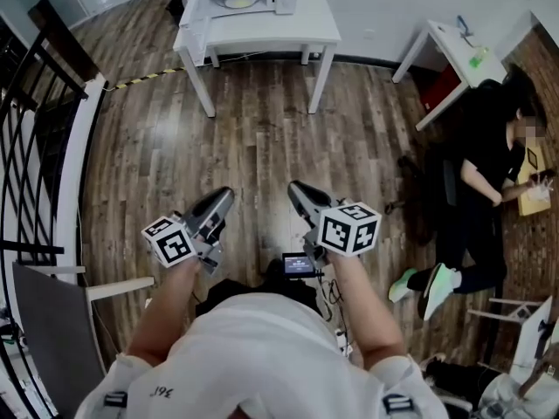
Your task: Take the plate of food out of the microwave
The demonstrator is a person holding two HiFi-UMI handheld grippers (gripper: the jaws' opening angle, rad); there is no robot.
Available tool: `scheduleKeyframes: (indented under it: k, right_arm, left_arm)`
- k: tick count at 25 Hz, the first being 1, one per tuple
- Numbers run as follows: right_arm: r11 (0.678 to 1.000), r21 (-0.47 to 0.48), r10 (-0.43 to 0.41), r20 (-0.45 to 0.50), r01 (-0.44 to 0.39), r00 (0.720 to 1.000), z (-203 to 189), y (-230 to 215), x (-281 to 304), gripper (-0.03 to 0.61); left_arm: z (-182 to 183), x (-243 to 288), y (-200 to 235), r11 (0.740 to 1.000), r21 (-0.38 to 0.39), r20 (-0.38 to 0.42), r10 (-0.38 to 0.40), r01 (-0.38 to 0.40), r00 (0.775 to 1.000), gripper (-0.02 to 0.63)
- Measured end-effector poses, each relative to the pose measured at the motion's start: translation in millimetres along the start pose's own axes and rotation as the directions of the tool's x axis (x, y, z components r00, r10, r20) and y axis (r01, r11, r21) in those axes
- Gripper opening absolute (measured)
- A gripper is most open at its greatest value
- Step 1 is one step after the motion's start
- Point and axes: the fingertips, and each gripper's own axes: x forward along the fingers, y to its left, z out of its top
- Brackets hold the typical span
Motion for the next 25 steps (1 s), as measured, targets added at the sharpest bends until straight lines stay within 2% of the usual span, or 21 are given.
scheduleKeyframes:
  k: [7, 13, 19, 25]
  right_arm:
    - [0.997, 0.013, -0.078, 0.011, 0.078, 0.997, 35, -44, 32, 0.009]
    - [0.99, 0.029, -0.136, 0.051, 0.135, 0.989, 74, -82, 83, 0.031]
    - [0.979, 0.067, -0.197, 0.086, 0.191, 0.977, 124, -113, 144, 0.032]
    - [0.969, 0.079, -0.244, 0.112, 0.236, 0.963, 161, -133, 198, 0.032]
  left_arm:
    - [25, 42, 32, 1.0, 0.003, -0.015, 0.026, -0.026, 1.0, 0.046]
    - [59, 93, 83, 0.999, 0.028, -0.054, 0.023, -0.022, 0.998, 0.049]
    - [121, 137, 135, 0.997, 0.07, -0.076, 0.026, -0.021, 0.997, 0.048]
    - [170, 164, 179, 0.996, 0.08, -0.073, -0.021, 0.027, 0.997, 0.046]
